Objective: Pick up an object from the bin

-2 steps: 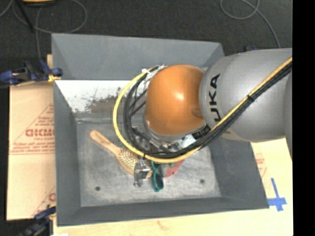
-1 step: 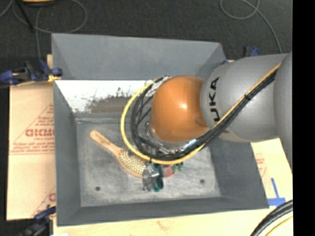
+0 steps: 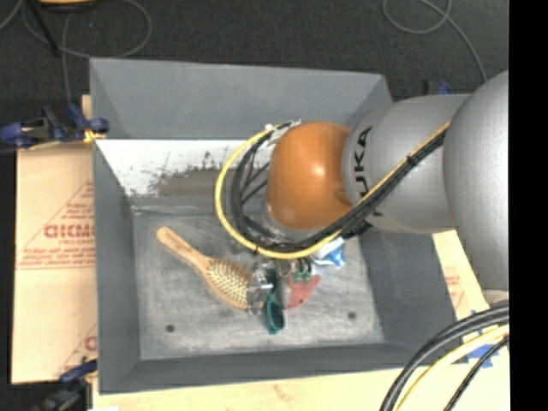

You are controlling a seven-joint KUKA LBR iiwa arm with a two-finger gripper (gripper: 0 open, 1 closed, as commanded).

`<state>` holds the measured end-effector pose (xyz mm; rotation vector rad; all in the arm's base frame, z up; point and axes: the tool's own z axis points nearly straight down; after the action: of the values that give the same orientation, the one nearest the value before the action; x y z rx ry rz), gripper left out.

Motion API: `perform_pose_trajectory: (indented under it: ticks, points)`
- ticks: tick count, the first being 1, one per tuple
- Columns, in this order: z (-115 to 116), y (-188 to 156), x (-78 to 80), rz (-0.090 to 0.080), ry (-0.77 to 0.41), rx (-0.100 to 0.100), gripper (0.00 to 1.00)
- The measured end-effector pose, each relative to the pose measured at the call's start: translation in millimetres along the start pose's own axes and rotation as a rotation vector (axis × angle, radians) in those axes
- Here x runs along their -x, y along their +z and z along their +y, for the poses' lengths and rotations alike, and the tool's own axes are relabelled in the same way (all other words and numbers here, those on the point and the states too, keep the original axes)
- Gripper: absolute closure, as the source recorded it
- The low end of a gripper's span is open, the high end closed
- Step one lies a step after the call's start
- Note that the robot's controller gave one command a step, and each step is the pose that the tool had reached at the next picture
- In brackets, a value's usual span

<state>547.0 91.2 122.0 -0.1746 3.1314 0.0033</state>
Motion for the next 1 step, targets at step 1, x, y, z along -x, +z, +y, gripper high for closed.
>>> perform_pose_trajectory:
  ticks: [1]
  points:
    - [-4.3,35.4,3.9,-0.001,-0.018,-0.003,0.00]
